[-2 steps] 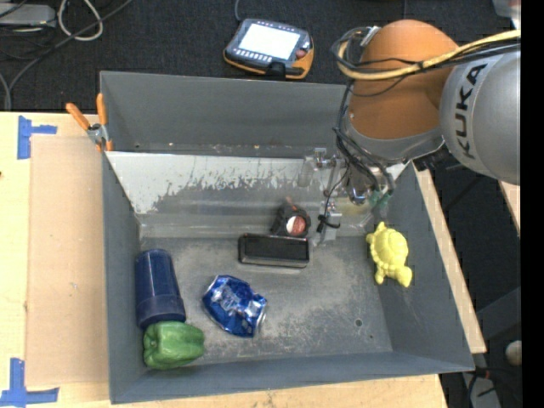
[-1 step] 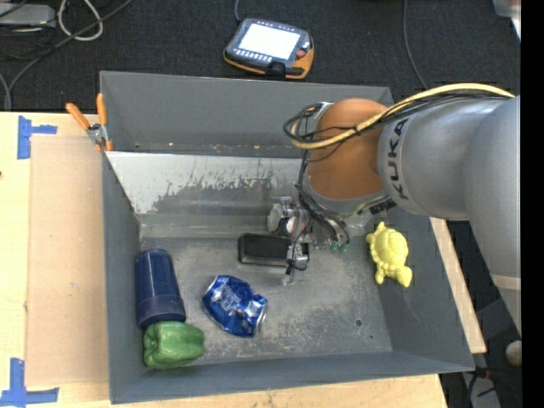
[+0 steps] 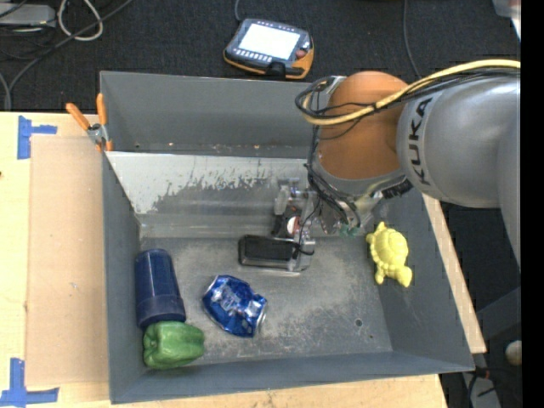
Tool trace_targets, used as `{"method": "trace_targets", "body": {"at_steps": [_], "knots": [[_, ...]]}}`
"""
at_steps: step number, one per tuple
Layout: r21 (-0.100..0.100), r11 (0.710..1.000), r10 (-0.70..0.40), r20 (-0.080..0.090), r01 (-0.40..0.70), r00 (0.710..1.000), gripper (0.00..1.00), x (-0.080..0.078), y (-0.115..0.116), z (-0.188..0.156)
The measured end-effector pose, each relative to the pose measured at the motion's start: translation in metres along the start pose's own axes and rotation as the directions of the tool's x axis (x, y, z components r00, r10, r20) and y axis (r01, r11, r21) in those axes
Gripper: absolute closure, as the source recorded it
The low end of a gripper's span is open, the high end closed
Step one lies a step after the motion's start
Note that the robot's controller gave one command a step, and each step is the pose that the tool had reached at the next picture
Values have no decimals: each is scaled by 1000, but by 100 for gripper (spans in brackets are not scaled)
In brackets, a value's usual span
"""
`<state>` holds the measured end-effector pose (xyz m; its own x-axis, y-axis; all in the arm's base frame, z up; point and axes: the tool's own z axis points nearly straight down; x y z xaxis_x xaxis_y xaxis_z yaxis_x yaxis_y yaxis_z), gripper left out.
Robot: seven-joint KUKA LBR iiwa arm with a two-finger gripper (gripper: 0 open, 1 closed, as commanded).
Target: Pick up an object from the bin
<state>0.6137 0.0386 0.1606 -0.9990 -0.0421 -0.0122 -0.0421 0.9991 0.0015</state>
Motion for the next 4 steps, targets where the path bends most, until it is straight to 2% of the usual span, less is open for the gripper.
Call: {"method": "trace_targets", "body": {"at_steps": [1, 2, 3, 4], "knots": [[-1, 1000, -14, -19, 14, 1000, 0, 9, 8, 62], [-1, 999, 35, 7, -35, 999, 0, -5, 4, 91], [-3, 999, 39, -9, -39, 999, 100, 1, -2, 90], [-3, 999, 39, -9, -39, 999, 100, 1, -2, 90]]}}
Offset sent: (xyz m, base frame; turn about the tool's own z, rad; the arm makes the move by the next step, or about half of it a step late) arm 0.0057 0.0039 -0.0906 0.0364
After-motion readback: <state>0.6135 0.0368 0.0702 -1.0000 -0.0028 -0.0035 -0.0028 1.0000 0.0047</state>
